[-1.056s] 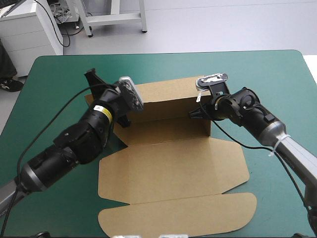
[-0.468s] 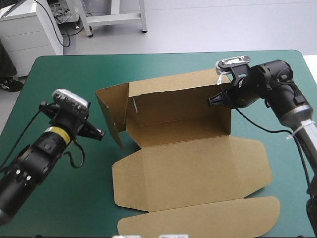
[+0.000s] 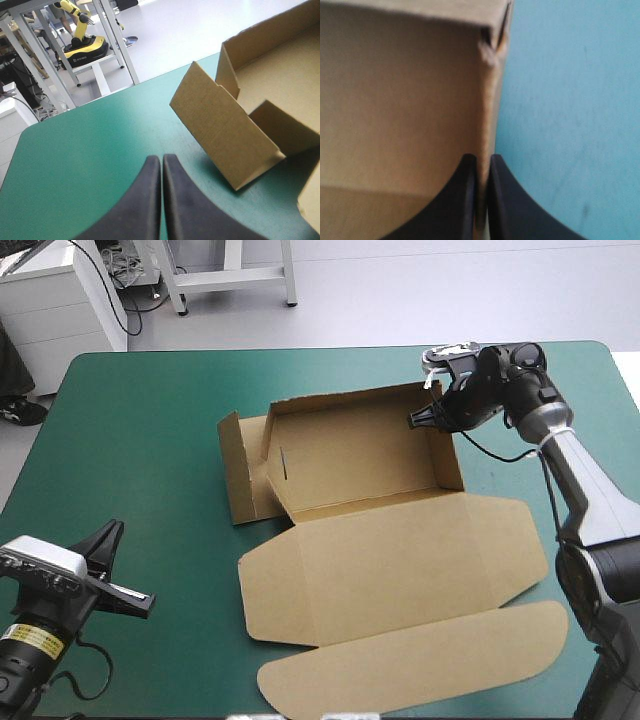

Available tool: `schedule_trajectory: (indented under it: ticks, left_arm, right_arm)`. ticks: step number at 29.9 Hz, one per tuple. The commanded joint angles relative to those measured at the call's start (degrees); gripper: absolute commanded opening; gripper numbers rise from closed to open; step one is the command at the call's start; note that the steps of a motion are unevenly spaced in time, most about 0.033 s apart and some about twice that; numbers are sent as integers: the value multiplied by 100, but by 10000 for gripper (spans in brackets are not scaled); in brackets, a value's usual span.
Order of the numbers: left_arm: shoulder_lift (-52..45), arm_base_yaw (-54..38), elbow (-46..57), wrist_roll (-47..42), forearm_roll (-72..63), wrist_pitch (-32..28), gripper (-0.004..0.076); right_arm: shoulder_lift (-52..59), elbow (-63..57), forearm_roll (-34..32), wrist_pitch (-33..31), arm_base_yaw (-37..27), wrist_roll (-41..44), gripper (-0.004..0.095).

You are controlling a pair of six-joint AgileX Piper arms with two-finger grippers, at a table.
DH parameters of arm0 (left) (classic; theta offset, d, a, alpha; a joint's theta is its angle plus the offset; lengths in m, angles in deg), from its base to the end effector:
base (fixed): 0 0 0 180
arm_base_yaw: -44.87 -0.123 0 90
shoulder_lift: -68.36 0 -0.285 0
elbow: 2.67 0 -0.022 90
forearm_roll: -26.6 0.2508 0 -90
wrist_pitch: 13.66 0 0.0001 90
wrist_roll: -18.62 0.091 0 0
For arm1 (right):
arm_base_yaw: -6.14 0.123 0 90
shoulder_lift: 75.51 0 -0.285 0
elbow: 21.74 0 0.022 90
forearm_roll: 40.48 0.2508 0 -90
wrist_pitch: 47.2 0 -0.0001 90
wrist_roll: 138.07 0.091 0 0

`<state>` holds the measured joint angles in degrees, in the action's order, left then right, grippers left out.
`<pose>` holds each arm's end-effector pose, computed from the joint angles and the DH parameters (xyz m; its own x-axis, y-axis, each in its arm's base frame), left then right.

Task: Fold the box

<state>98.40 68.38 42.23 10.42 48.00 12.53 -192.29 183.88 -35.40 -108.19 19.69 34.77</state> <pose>0.0777 -0.0178 0.3371 -0.1011 0.2526 -0.9623 0.2728 0.9372 0.2173 0.4086 0.1057 0.3142 -0.8339 -0.2849 -0.4727 -0.3382 0.9406 0.0298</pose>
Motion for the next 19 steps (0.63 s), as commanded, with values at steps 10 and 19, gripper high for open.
schedule_trajectory:
  ticks: [10, 19]
  left_arm:
    - [-322, 23, -116, 588, -1007, 578, -8]
    - [-1020, 23, -45, 637, -1239, 1139, -8]
  right_arm:
    - [-632, -197, 366, -1117, 91, -307, -20]
    - [189, -989, -137, -1072, 458, 29, -18]
